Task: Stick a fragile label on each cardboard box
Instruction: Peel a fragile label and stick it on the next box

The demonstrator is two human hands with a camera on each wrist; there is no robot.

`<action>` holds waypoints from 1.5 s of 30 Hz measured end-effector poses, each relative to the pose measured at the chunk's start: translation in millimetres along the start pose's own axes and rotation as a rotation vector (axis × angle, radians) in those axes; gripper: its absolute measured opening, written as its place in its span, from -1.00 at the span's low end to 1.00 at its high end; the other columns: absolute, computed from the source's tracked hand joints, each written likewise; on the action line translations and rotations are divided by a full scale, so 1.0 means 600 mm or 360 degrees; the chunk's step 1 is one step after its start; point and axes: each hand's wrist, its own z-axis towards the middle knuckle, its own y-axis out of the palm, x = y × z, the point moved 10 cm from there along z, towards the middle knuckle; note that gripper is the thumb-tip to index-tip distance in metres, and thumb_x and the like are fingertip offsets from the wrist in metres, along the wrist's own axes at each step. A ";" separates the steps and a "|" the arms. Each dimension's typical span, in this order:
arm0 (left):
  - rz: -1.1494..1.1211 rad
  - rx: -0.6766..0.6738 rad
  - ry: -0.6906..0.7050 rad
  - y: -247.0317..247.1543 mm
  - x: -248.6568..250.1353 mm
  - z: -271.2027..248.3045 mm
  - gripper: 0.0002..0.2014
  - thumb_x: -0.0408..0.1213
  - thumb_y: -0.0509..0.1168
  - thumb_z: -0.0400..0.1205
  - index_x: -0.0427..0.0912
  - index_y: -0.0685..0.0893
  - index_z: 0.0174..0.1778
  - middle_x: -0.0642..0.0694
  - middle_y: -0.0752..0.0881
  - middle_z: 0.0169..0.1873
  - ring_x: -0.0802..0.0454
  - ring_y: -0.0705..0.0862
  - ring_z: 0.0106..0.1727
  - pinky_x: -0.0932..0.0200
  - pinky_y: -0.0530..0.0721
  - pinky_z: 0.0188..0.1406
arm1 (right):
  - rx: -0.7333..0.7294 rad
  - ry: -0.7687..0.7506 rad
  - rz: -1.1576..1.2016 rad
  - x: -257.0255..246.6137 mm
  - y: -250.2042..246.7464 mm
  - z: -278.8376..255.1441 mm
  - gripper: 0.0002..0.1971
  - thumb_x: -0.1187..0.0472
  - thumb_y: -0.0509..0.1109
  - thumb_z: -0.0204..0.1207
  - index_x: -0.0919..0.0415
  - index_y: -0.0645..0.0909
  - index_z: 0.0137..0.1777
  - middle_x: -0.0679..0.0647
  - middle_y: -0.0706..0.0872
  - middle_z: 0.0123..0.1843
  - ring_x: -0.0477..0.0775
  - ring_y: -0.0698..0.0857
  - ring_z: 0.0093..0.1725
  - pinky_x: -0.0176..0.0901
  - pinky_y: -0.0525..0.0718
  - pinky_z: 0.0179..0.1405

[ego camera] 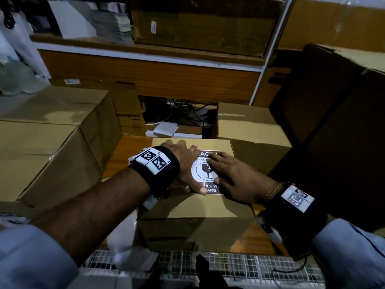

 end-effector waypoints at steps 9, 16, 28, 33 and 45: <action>0.0011 -0.0006 0.0038 -0.002 0.001 0.004 0.21 0.73 0.24 0.29 0.10 0.11 0.76 -0.06 0.36 0.68 -0.19 0.41 0.55 -0.19 0.42 0.49 | -0.0074 0.0066 -0.0138 0.012 -0.005 0.025 -0.33 -0.08 0.04 0.85 0.04 -0.08 0.87 -0.05 -0.06 0.88 -0.05 -0.06 0.84 -0.11 -0.09 0.78; 0.0018 -0.0004 0.0035 -0.004 0.002 0.001 0.20 0.70 0.28 0.30 0.08 0.13 0.76 -0.11 0.39 0.64 -0.18 0.43 0.52 -0.17 0.45 0.49 | -0.0008 0.0015 -0.0109 0.002 -0.010 -0.006 -0.28 -0.17 0.17 0.78 0.06 0.07 0.85 0.02 0.03 0.88 0.02 0.05 0.83 -0.18 0.02 0.79; -0.0079 -0.0069 0.0076 0.004 -0.014 0.004 0.30 0.69 0.38 0.20 0.12 0.07 0.77 -0.07 0.21 0.76 -0.22 0.34 0.58 -0.18 0.48 0.49 | 0.0043 -0.0109 0.0308 -0.009 -0.033 -0.028 -0.50 -0.21 0.53 0.49 -0.18 0.61 0.42 -0.11 0.44 0.49 -0.02 0.40 0.48 -0.05 0.50 0.50; -0.0083 -0.0058 0.0098 0.002 -0.013 0.003 0.29 0.66 0.40 0.24 0.11 0.03 0.79 -0.05 0.14 0.79 -0.22 0.29 0.64 -0.21 0.41 0.58 | 0.0106 -0.0151 0.0316 -0.046 -0.044 -0.030 -0.70 0.09 0.49 0.54 0.02 0.67 0.27 -0.07 0.58 0.29 -0.04 0.55 0.32 -0.03 0.63 0.34; -0.0034 -0.0080 0.0093 0.008 -0.013 0.009 0.31 0.66 0.37 0.25 0.06 0.01 0.80 -0.07 0.14 0.79 -0.23 0.28 0.65 -0.26 0.39 0.59 | 0.0201 -0.0060 0.0215 -0.077 -0.047 -0.105 -0.65 0.36 0.48 0.43 0.18 0.72 0.24 -0.03 0.61 0.25 -0.02 0.58 0.24 -0.21 0.61 0.30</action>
